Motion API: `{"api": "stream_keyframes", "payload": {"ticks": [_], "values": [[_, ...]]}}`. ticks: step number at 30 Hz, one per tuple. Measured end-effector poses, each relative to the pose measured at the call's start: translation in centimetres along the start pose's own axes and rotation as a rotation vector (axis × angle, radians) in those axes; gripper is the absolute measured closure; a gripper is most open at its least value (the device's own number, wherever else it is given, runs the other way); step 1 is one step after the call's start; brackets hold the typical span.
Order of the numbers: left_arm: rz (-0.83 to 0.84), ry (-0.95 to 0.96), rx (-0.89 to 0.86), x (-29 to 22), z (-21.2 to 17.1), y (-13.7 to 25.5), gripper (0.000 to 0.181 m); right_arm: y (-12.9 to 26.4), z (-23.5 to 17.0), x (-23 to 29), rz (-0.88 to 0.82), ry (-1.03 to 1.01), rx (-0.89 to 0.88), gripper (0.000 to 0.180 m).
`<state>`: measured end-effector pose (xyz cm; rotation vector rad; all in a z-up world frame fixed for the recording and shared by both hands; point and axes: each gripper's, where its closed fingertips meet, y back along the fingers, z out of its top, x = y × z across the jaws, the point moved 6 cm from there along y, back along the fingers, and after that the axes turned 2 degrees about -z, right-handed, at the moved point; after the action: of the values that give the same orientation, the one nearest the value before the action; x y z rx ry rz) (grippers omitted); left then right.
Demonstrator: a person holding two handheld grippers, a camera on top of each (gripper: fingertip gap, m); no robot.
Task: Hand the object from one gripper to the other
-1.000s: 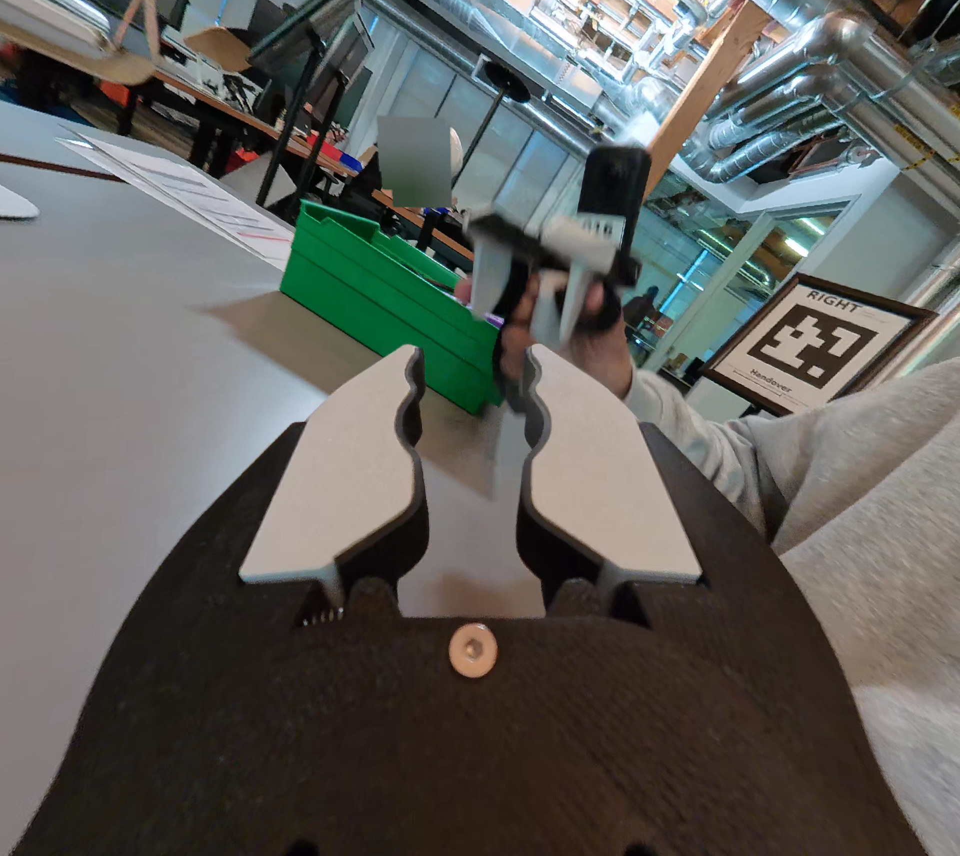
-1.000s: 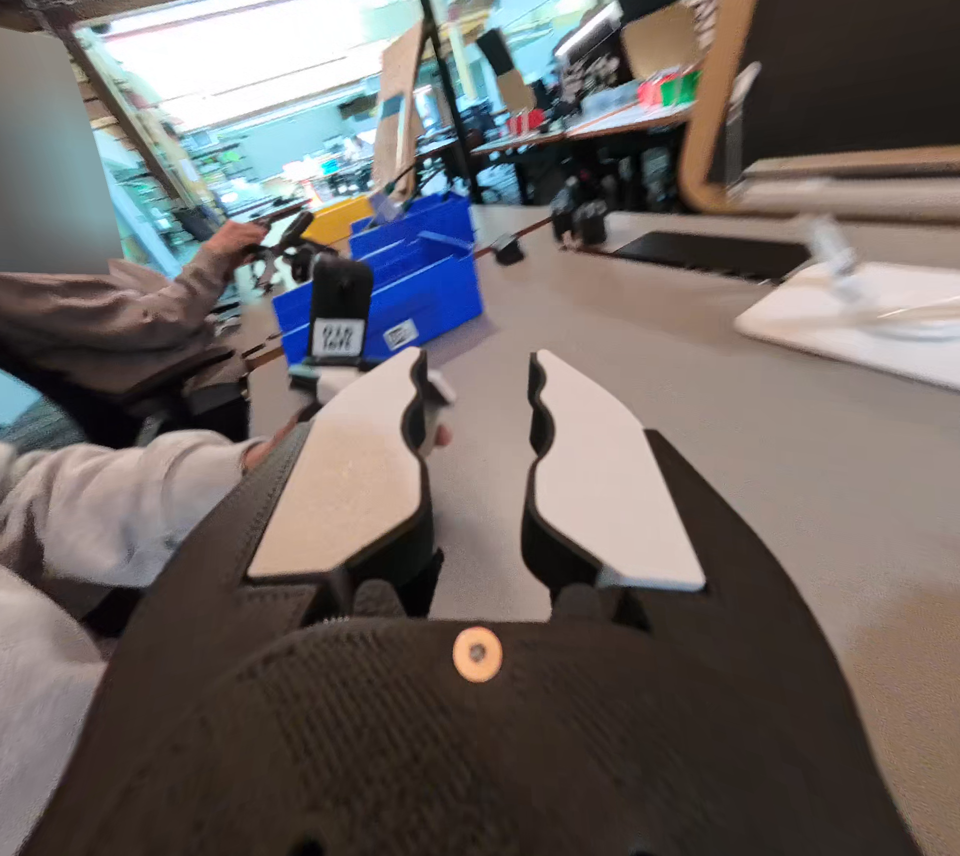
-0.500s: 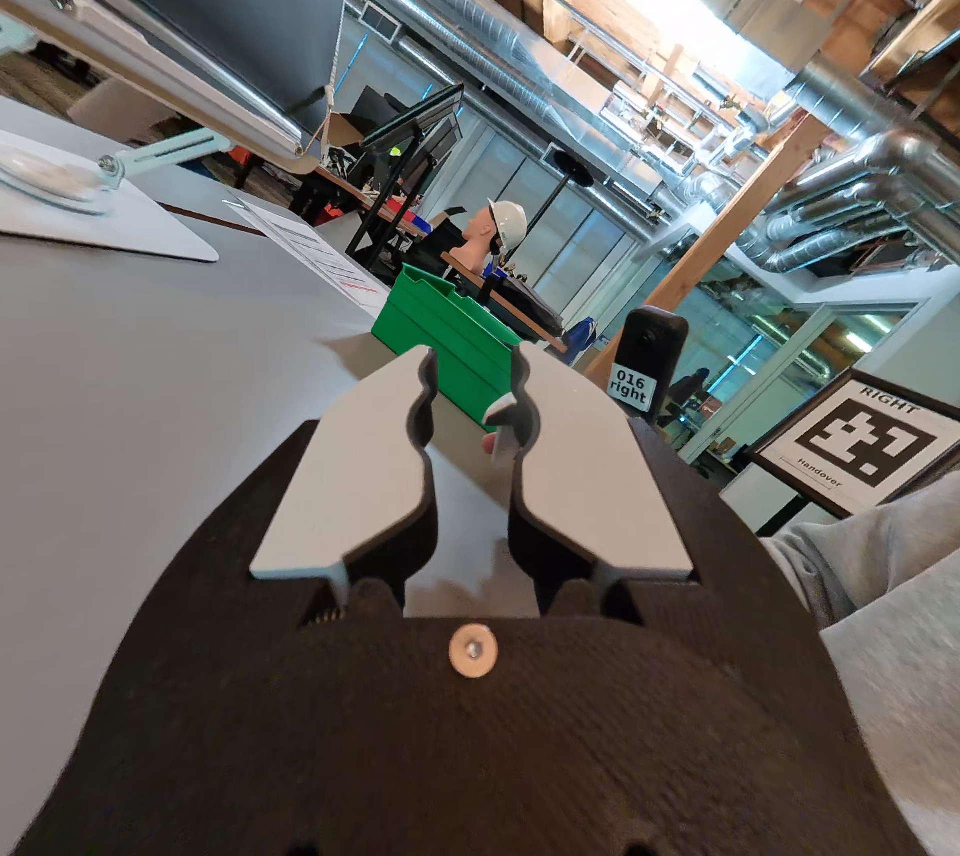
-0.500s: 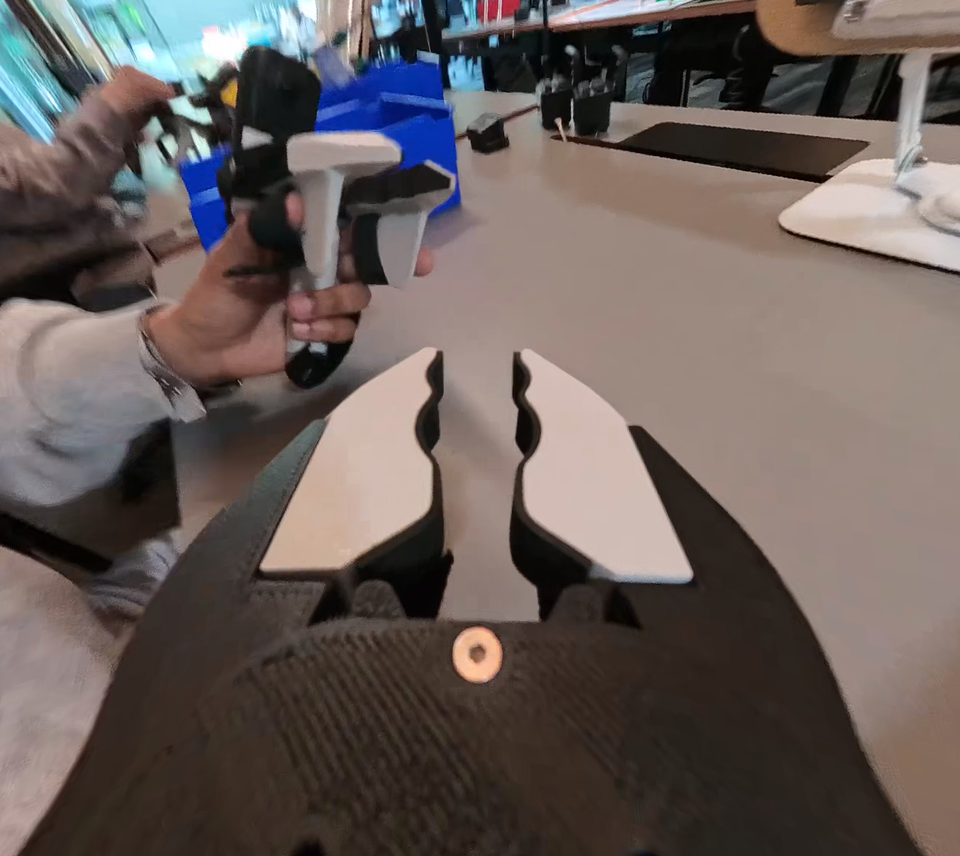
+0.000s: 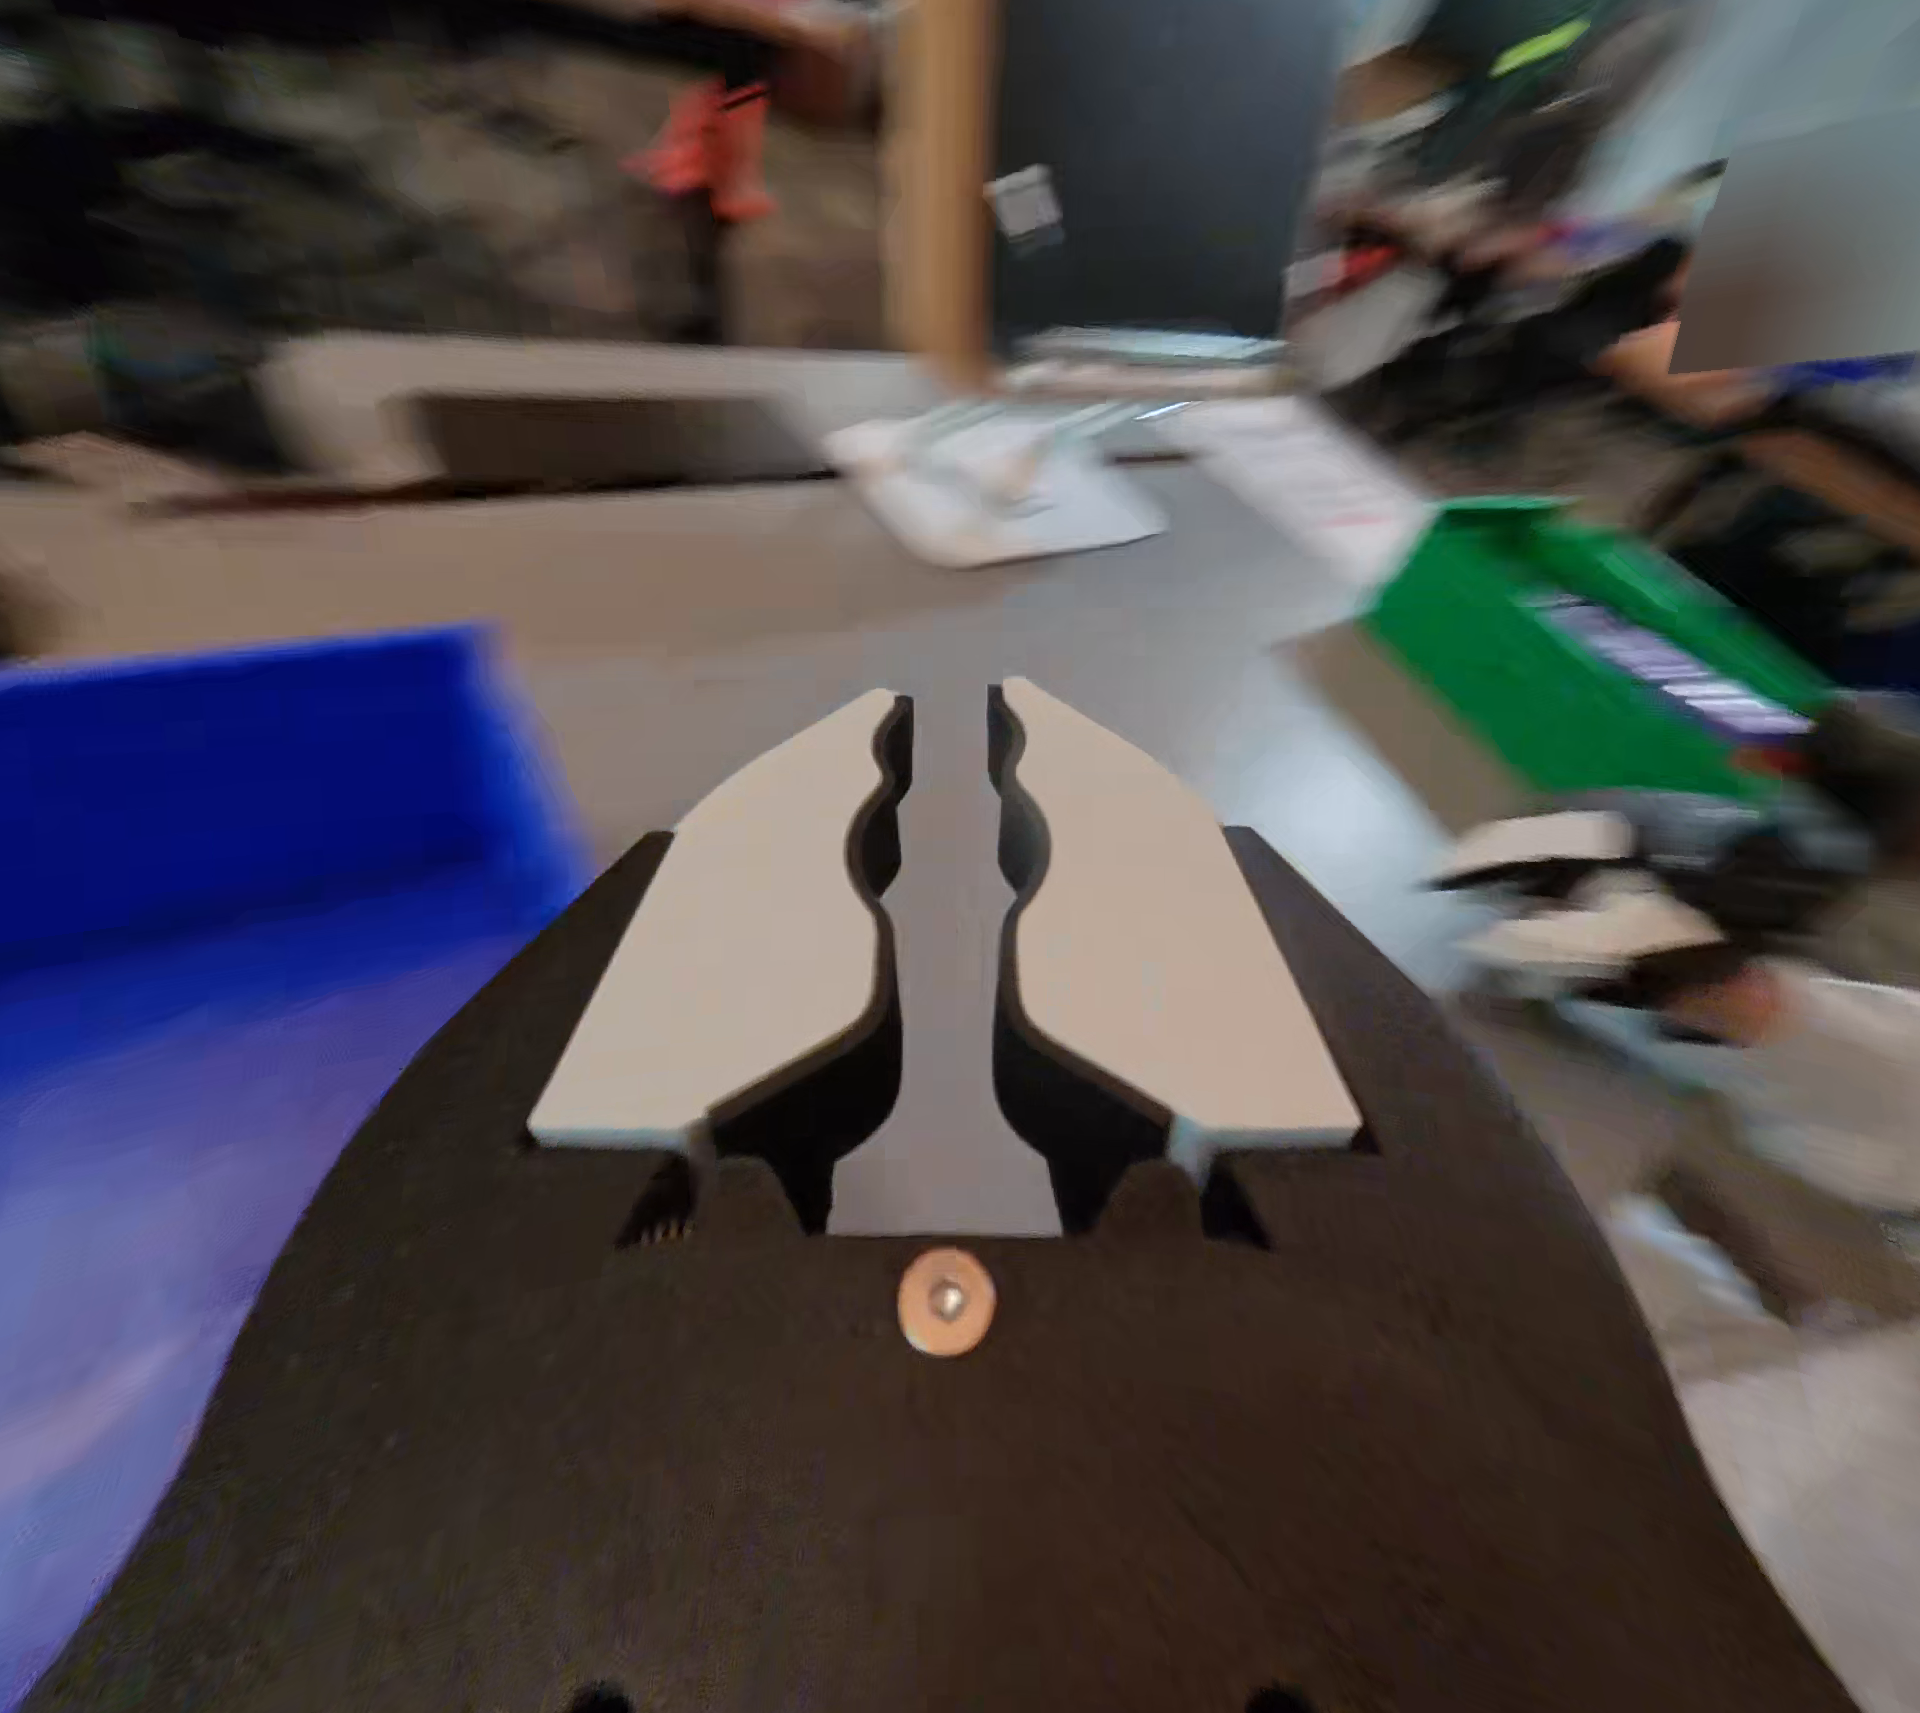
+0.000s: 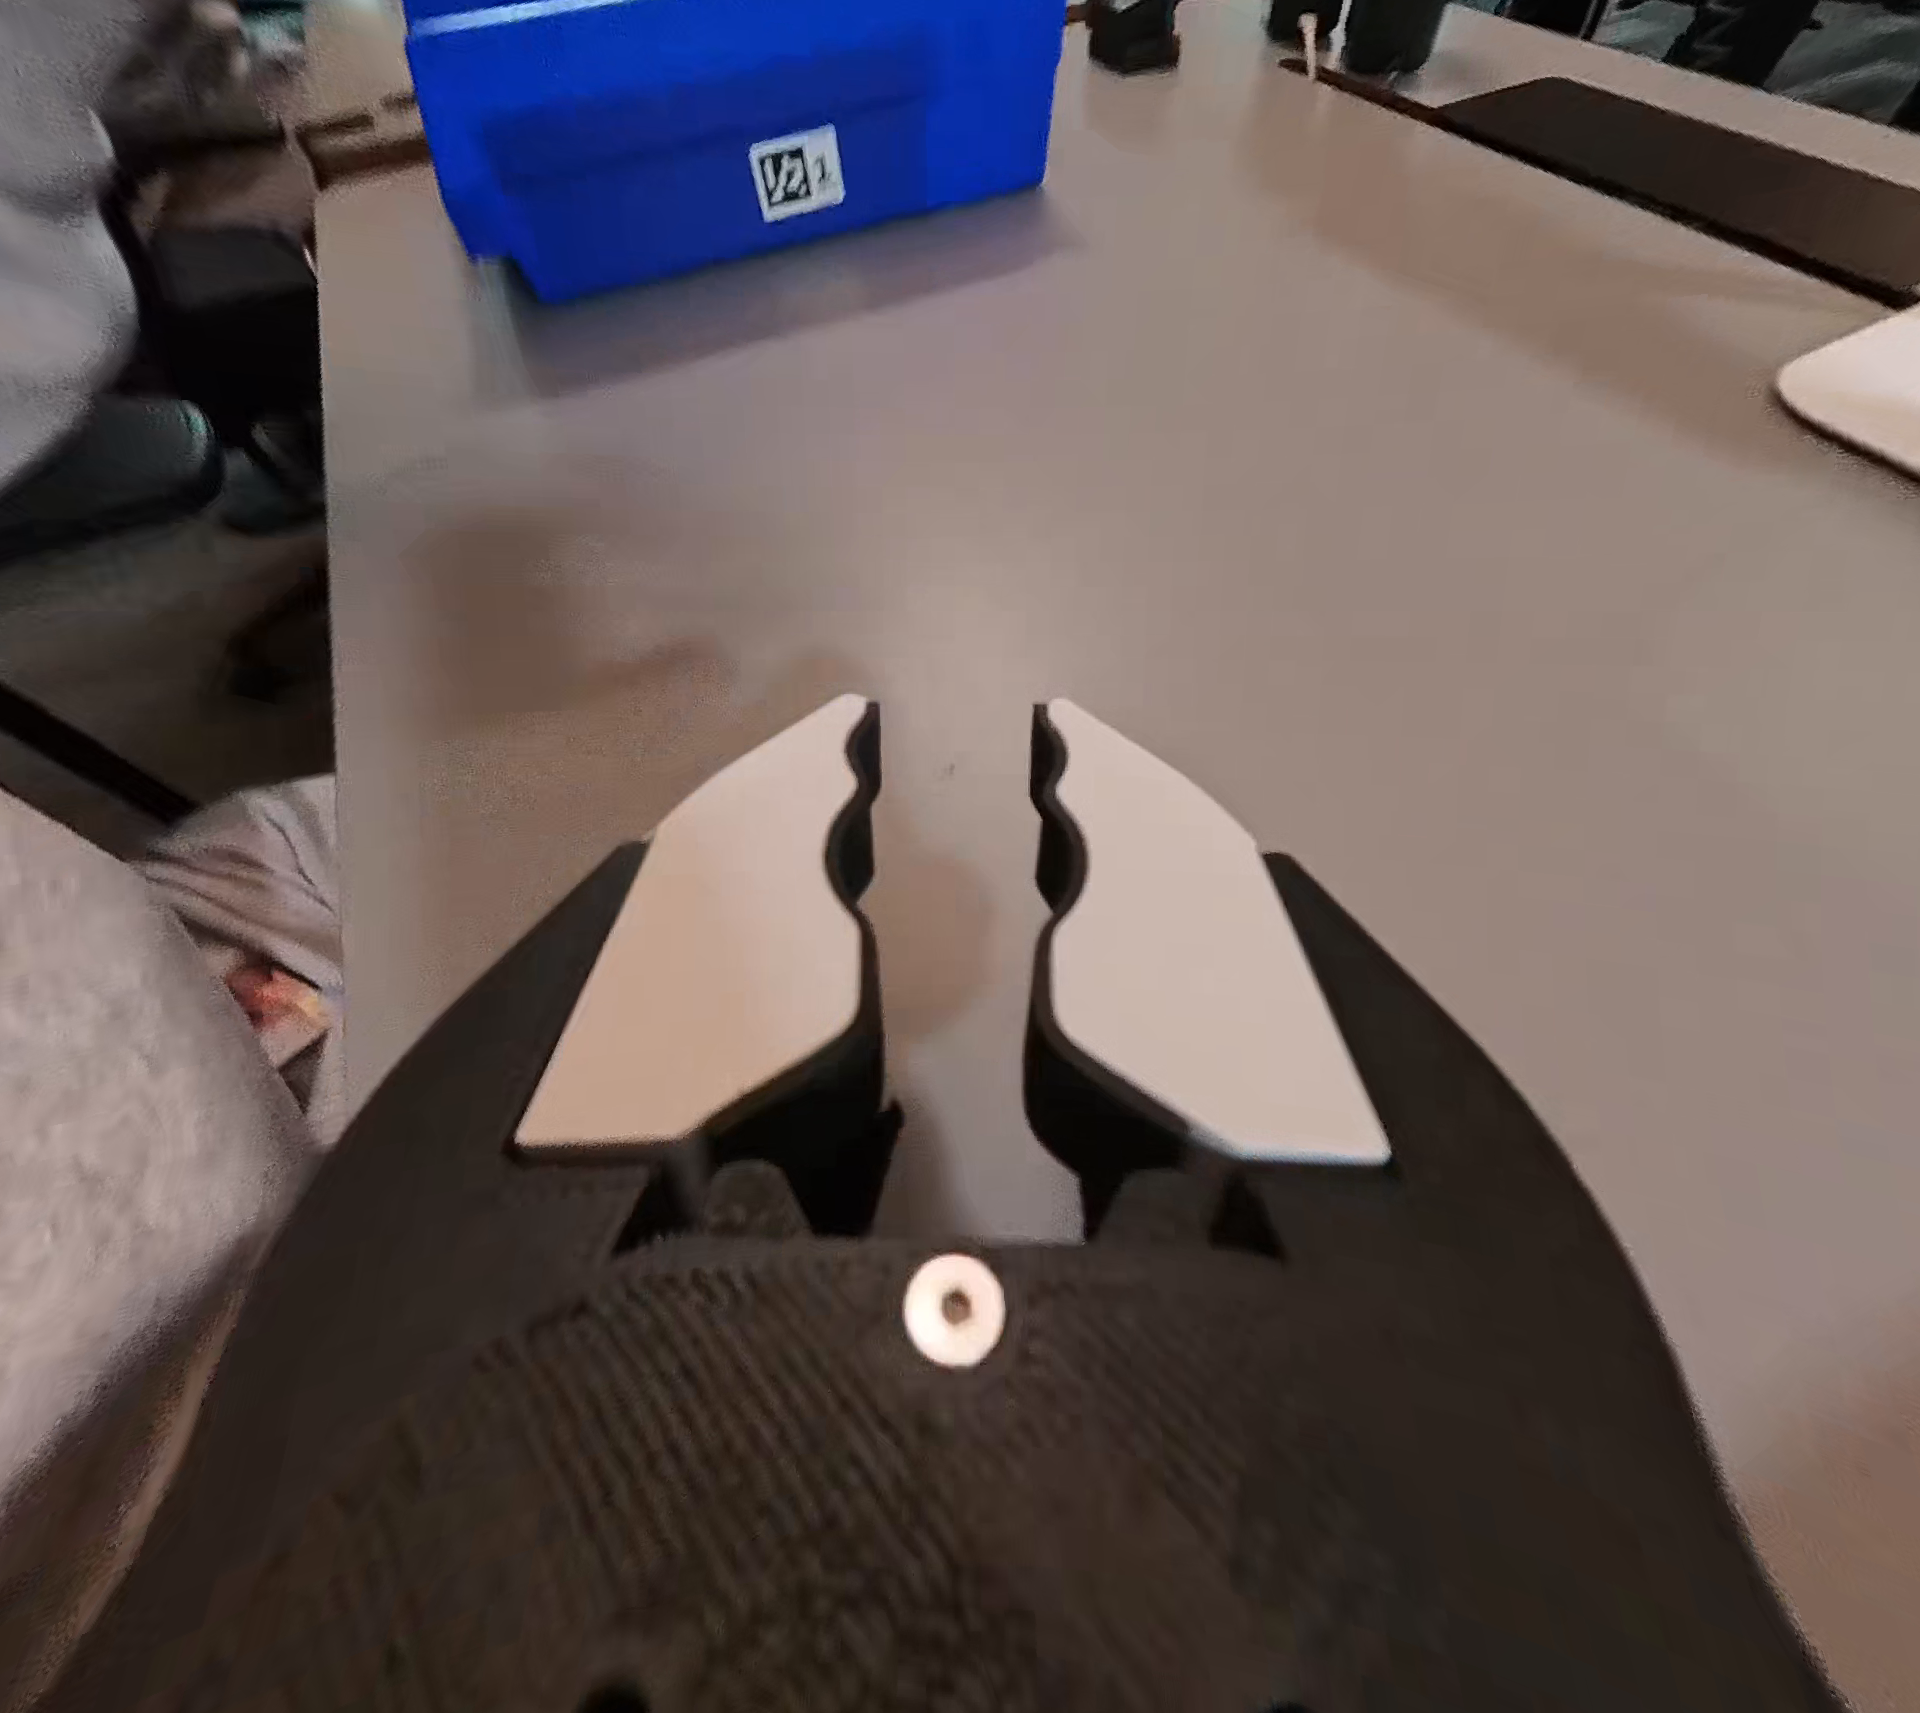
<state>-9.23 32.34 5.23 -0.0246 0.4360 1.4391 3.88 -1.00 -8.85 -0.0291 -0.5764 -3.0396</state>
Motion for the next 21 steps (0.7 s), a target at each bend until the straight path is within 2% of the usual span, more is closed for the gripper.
{"api": "stream_keyframes", "payload": {"ticks": [2, 5, 8, 12, 21], "values": [[0.289, 0.028, 0.133, 4.8, -1.4, 3.6, 0.163, -0.3, -0.2, 0.6, 0.004, 0.051, 0.029, 0.153], [0.486, 0.181, 0.334, 9.8, -5.1, 7.8, 0.161, -0.8, -0.6, 1.0, 0.006, 0.097, 0.081, 0.152], [0.539, 0.281, 0.393, 12.6, -7.8, 9.7, 0.158, -1.4, -0.8, 1.1, -0.009, 0.135, 0.116, 0.153], [0.61, 0.269, 0.37, 14.8, -9.2, 10.5, 0.157, -2.2, -0.9, 0.9, -0.035, 0.167, 0.154, 0.155], [0.591, 0.218, 0.561, 15.8, -12.2, 7.4, 0.161, -3.3, -1.4, 0.4, -0.138, 0.252, 0.221, 0.159]]}}
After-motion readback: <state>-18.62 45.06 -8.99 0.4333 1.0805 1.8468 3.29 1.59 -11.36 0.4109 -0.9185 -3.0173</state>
